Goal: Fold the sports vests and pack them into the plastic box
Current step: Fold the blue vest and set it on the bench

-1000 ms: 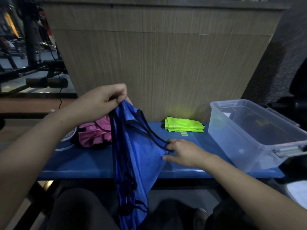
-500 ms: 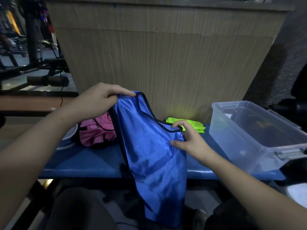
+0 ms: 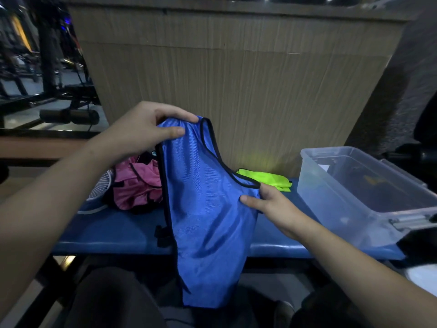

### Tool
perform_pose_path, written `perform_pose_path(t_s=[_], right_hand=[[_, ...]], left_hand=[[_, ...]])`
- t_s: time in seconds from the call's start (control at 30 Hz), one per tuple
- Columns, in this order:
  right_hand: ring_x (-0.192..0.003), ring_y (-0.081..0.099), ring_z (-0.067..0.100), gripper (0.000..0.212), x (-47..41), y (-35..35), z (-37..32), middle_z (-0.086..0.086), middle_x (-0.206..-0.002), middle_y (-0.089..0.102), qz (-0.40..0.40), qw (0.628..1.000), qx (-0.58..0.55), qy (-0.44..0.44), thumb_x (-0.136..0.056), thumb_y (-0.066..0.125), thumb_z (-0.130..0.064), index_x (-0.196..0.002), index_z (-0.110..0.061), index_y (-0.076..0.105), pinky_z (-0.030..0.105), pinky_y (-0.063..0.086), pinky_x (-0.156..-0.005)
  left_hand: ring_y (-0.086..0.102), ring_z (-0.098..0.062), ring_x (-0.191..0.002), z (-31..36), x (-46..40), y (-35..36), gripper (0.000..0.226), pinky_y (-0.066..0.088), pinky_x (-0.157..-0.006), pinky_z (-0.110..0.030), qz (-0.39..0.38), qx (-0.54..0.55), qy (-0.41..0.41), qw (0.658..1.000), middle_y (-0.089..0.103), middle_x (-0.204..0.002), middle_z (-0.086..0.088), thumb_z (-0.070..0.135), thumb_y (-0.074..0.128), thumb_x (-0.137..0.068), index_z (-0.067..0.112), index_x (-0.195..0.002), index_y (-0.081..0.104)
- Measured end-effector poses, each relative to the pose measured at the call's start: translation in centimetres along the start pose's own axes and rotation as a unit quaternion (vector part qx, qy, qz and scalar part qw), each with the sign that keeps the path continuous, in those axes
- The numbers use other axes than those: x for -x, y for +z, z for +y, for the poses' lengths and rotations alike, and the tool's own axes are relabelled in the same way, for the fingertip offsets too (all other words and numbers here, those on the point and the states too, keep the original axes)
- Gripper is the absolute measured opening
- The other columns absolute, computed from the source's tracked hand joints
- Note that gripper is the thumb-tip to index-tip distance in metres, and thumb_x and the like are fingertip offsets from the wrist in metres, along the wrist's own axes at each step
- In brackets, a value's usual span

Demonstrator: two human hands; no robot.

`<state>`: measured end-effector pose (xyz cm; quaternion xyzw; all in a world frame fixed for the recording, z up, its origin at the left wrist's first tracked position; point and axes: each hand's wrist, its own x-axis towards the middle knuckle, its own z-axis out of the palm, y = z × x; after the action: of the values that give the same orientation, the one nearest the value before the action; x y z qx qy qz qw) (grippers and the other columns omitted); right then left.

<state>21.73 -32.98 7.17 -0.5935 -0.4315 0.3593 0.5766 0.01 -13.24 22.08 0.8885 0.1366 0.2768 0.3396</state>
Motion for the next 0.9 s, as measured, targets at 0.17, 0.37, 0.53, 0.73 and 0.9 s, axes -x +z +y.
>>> perform_pose_path(t_s=[0.17, 0.37, 0.53, 0.73, 0.9], right_hand=[[-0.113, 0.068, 0.017, 0.030, 0.3, 0.0, -1.5, 0.001, -0.120, 0.072, 0.013, 0.999, 0.017, -0.043, -0.096, 0.060, 0.000, -0.124, -0.011, 0.063, 0.029, 0.055, -0.093], [-0.110, 0.068, 0.018, 0.032, 1.7, -0.1, -4.1, 0.001, -0.115, 0.074, 0.021, 0.991, 0.121, -0.060, -0.092, 0.064, 0.002, -0.119, -0.014, 0.068, 0.032, 0.055, -0.095], [-0.098, 0.068, 0.014, 0.025, 3.6, 0.0, -5.9, 0.010, -0.112, 0.074, 0.013, 0.985, 0.159, -0.063, -0.091, 0.065, 0.000, -0.112, -0.011, 0.073, 0.040, 0.054, -0.094], [-0.097, 0.071, 0.012, 0.025, 5.3, 0.2, -9.1, 0.004, -0.107, 0.076, 0.026, 0.980, 0.170, -0.104, -0.091, 0.065, 0.001, -0.108, -0.016, 0.074, 0.037, 0.056, -0.093], [-0.099, 0.071, 0.012, 0.027, 4.5, -0.2, -11.3, 0.000, -0.106, 0.076, 0.058, 0.971, 0.190, -0.131, -0.091, 0.063, -0.001, -0.107, -0.020, 0.073, 0.042, 0.056, -0.094]], left_hand=[[0.066, -0.002, -0.110, 1.1, -0.5, -0.4, 0.032, 0.050, -0.104, -0.035, 0.014, -0.006, 0.020, 1.000, 0.073, -0.114, 0.015, 0.005, 0.064, -0.095, 0.030, -0.111, 0.075], [0.065, 0.000, -0.110, 3.3, -0.1, -1.1, 0.031, 0.049, -0.099, -0.022, 0.020, -0.025, 0.058, 0.998, 0.073, -0.113, 0.014, 0.002, 0.064, -0.095, 0.026, -0.111, 0.075], [0.064, 0.004, -0.108, 5.8, 1.1, -1.7, 0.032, 0.049, -0.093, -0.015, 0.027, -0.029, 0.065, 0.997, 0.073, -0.110, 0.019, 0.004, 0.063, -0.095, 0.030, -0.109, 0.076], [0.062, 0.010, -0.106, 9.2, 1.8, -3.1, 0.032, 0.046, -0.093, -0.010, 0.056, -0.069, 0.114, 0.990, 0.071, -0.111, 0.023, 0.003, 0.064, -0.095, 0.029, -0.110, 0.076], [0.059, 0.016, -0.104, 10.5, -0.1, -4.3, 0.034, 0.042, -0.091, -0.005, 0.092, -0.107, 0.143, 0.980, 0.067, -0.109, 0.033, 0.004, 0.065, -0.093, 0.032, -0.108, 0.075]])
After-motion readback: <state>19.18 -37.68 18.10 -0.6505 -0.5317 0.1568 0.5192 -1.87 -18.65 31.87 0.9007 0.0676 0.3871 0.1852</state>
